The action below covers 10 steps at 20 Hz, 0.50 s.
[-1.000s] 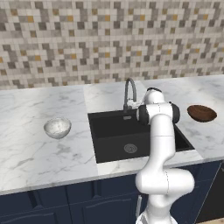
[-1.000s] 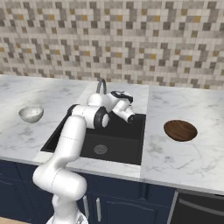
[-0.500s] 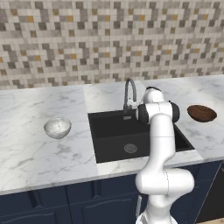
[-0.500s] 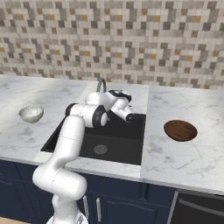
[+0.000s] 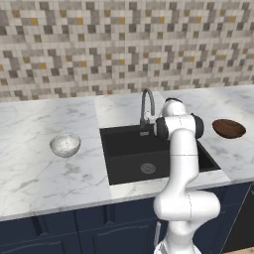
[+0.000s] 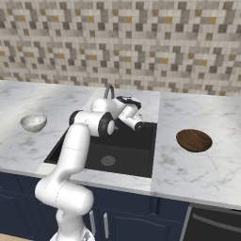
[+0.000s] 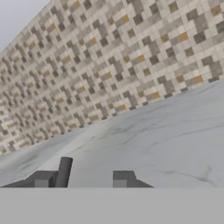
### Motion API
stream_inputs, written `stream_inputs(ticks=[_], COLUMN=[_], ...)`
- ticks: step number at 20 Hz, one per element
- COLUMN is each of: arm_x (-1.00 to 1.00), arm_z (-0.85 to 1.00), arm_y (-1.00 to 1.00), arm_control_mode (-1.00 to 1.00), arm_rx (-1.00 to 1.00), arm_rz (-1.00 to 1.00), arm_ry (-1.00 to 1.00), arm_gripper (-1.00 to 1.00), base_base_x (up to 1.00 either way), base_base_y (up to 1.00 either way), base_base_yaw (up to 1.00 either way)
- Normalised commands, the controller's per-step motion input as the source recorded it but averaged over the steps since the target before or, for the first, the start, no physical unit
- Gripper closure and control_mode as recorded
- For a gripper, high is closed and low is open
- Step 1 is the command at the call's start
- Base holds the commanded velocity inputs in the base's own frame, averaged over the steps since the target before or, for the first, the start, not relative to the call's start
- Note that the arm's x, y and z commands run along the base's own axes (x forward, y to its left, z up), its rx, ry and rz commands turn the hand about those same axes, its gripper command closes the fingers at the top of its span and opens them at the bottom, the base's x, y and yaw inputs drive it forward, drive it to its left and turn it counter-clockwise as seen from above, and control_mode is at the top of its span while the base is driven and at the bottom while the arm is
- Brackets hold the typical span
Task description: Rinse each bowl for a few seconds and place them down in the sink or on the counter.
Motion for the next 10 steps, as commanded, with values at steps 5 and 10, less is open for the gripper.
stream_inputs(ticks=[5,10], arm_x=[-0.25,-0.30], arm_z=[-0.43,-0.49], arm_y=[-0.62,-0.62], arm_control_mode=[-1.00,-1.00], arm_rx=[0.03,0.04], arm_rz=[0.00,0.00], arm_ry=[0.01,0.02], arm_gripper=[1.00,1.00], base_base_x=[0.00,0.00], base_base_y=[0.00,0.00], base_base_yaw=[0.00,0.00])
